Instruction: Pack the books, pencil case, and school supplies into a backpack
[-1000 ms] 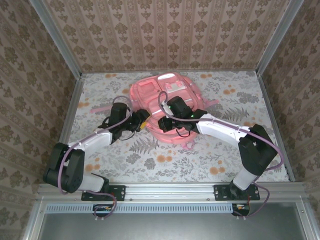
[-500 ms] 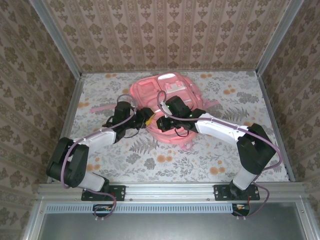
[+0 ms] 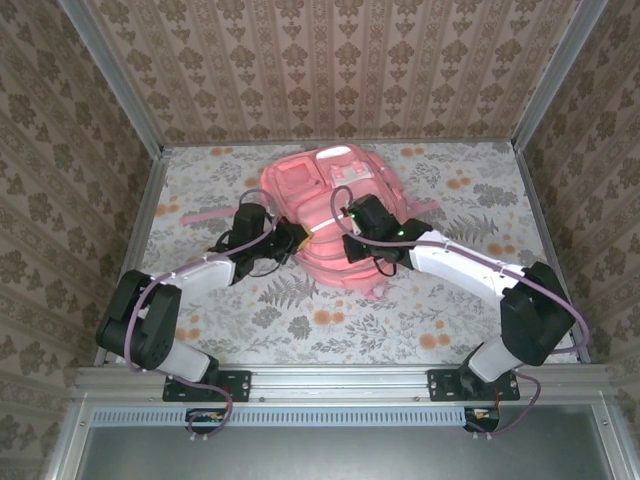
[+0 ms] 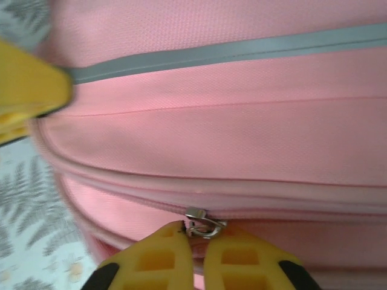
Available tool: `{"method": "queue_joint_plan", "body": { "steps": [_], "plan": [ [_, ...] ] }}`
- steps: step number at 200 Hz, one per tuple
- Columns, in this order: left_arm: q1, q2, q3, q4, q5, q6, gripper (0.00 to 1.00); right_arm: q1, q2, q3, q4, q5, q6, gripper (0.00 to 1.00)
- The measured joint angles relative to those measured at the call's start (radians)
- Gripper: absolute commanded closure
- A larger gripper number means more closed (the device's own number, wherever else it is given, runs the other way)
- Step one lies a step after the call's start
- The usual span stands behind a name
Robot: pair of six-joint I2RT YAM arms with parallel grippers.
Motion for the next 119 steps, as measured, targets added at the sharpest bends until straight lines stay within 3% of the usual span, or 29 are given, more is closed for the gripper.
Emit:
{"method": "queue_joint_plan", "body": {
  "steps": [38,69,87,105,119],
  "plan": [
    [0.04,0.0,0.026,-0.061,0.015,0.066,1.0,-0.084,-0.005,0.031,-0.073,0.059,0.0,1.0],
    [0.099,0.0,0.094,-0.185,0.038,0.162,1.0,-0.049,-0.003,0.059,-0.086,0.023,0.004,1.0],
    [0.15,0.0,0.131,-0.266,0.036,0.227,0.82,0.009,-0.003,0.059,-0.074,-0.038,0.011,1.0],
    [0.206,-0.011,0.151,-0.337,-0.003,0.274,0.56,0.091,0.001,0.058,-0.035,-0.105,0.04,1.0],
    [0.242,-0.05,0.151,-0.388,-0.046,0.294,0.46,0.156,0.02,0.059,0.0,-0.162,0.072,1.0]
  ]
}}
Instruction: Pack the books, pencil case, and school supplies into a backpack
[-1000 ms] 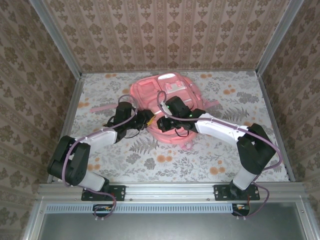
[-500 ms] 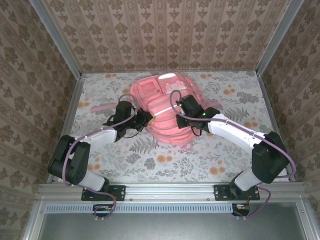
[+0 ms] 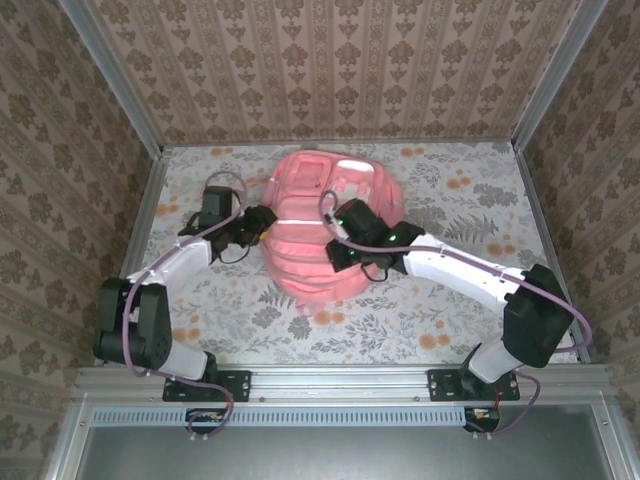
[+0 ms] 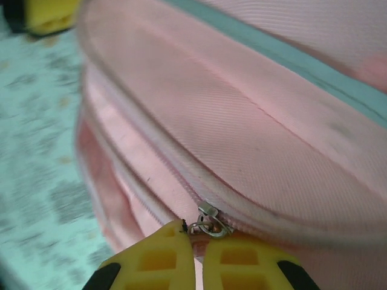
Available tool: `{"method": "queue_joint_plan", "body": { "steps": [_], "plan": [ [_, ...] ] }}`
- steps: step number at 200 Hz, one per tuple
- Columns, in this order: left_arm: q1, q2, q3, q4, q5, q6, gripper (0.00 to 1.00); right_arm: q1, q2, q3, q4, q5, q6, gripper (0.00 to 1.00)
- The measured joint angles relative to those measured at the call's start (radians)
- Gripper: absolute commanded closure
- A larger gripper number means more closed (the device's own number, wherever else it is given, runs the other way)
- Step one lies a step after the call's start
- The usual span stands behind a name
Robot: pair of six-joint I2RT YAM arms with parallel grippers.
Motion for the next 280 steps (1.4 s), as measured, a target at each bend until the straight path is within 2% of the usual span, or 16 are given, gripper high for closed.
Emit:
{"method": "queue_joint_plan", "body": {
  "steps": [23,51,91,143,159,182,188,197,253,276,280],
  "plan": [
    [0.038,-0.13,-0.032,-0.053,-0.047,0.012,0.4,0.072,0.087,0.05,0.029,-0.072,0.067,1.0],
    [0.044,-0.27,-0.106,-0.06,-0.036,-0.013,0.38,0.092,0.204,0.162,0.072,-0.092,0.132,1.0],
    [0.043,-0.315,-0.211,-0.031,0.016,-0.11,0.42,0.086,0.254,0.215,0.102,-0.098,0.172,1.0],
    [0.005,-0.219,-0.211,0.09,0.069,-0.17,0.57,0.086,0.254,0.208,0.105,-0.124,0.175,1.0],
    [-0.009,-0.186,-0.205,0.114,0.074,-0.179,0.68,0.086,0.254,0.2,0.105,-0.129,0.175,1.0],
    [-0.022,-0.159,-0.201,0.126,0.074,-0.187,0.91,0.087,0.249,0.184,0.103,-0.123,0.175,1.0],
    [-0.023,-0.159,-0.201,0.125,0.074,-0.191,0.97,0.087,0.246,0.178,0.098,-0.112,0.175,1.0],
    [-0.028,-0.159,-0.201,0.124,0.072,-0.199,1.0,0.087,0.236,0.167,0.089,-0.084,0.174,1.0],
    [-0.034,-0.161,-0.198,0.108,0.055,-0.176,1.0,0.072,0.055,0.079,-0.089,0.251,0.171,1.0],
    [-0.035,-0.164,-0.196,0.105,0.056,-0.172,1.0,0.048,0.019,0.066,-0.126,0.317,0.167,1.0],
    [-0.035,-0.164,-0.195,0.104,0.056,-0.171,1.0,0.045,0.017,0.066,-0.126,0.317,0.166,0.95]
  ]
}}
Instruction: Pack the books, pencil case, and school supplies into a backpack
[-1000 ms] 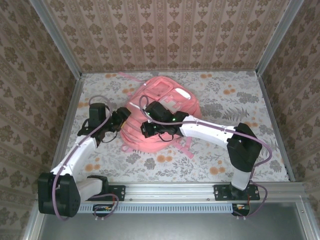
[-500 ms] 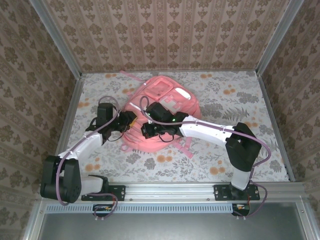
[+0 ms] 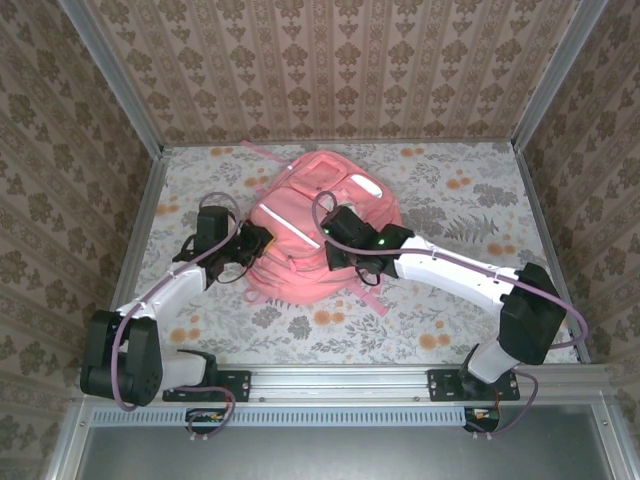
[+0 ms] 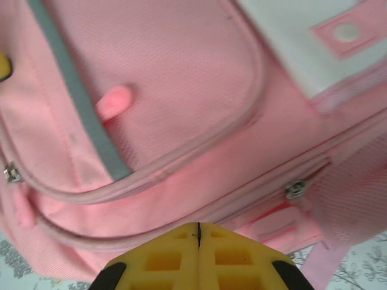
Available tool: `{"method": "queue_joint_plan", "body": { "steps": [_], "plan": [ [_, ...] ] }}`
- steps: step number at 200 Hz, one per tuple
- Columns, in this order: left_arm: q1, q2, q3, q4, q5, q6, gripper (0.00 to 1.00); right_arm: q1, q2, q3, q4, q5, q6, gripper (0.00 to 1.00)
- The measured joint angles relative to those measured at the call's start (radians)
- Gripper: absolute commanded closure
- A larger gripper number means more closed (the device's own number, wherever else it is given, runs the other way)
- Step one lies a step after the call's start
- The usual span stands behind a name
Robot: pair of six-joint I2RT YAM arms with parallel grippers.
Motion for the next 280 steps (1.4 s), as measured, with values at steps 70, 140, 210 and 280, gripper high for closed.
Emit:
{"method": "queue_joint_plan", "body": {
  "steps": [70,140,210,280],
  "plan": [
    [-0.061,0.001,0.054,-0.017,-0.001,0.002,1.0,0.109,0.02,0.019,0.04,-0.094,0.05,0.55],
    [-0.092,0.014,0.065,-0.016,-0.001,-0.006,1.0,0.113,0.129,0.074,0.076,-0.096,0.143,0.61],
    [-0.099,0.033,0.066,-0.002,-0.012,-0.008,1.0,0.112,0.185,0.113,0.068,-0.076,0.195,0.93],
    [-0.105,0.034,0.067,-0.006,-0.006,-0.007,1.0,0.117,0.135,0.068,0.056,-0.025,0.179,1.0]
  ]
}}
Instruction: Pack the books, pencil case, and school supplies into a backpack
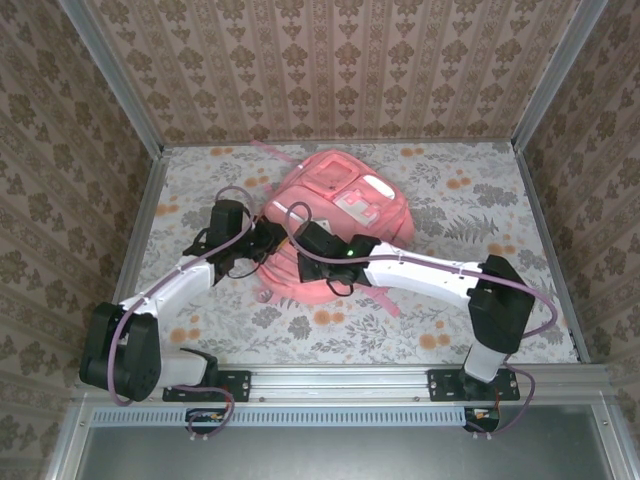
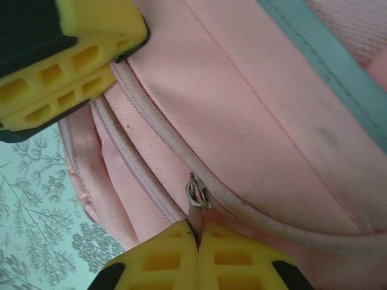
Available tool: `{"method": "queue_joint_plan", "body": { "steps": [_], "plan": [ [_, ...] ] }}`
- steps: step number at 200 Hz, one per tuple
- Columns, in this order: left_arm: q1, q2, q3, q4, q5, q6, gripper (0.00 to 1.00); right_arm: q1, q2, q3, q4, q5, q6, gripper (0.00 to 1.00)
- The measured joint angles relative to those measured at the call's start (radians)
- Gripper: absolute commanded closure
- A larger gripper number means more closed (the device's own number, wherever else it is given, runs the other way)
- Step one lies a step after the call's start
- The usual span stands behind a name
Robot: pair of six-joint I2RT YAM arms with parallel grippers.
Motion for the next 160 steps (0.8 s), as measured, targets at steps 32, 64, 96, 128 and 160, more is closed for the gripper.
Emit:
{"method": "queue_joint_plan", "body": {
  "steps": [32,64,96,128,160],
  "plan": [
    [0.001,-0.001,0.0,-0.005,0.026,0.003,1.0,-0.005,-0.128,-0.114,-0.007,0.063,-0.024,1.0],
    [0.001,-0.001,0.0,-0.003,0.048,0.006,1.0,-0.044,-0.199,-0.169,-0.009,0.077,-0.037,1.0],
    [0.001,-0.002,0.0,0.001,0.05,0.009,1.0,-0.095,-0.202,-0.171,-0.017,0.076,-0.044,1.0],
    [0.028,-0.016,0.0,-0.038,0.006,0.028,1.0,-0.223,-0.205,-0.17,-0.092,0.199,-0.049,1.0],
    [0.032,-0.023,0.0,-0.045,-0.006,0.037,1.0,-0.269,-0.218,-0.175,-0.114,0.225,-0.085,0.98]
  ]
}}
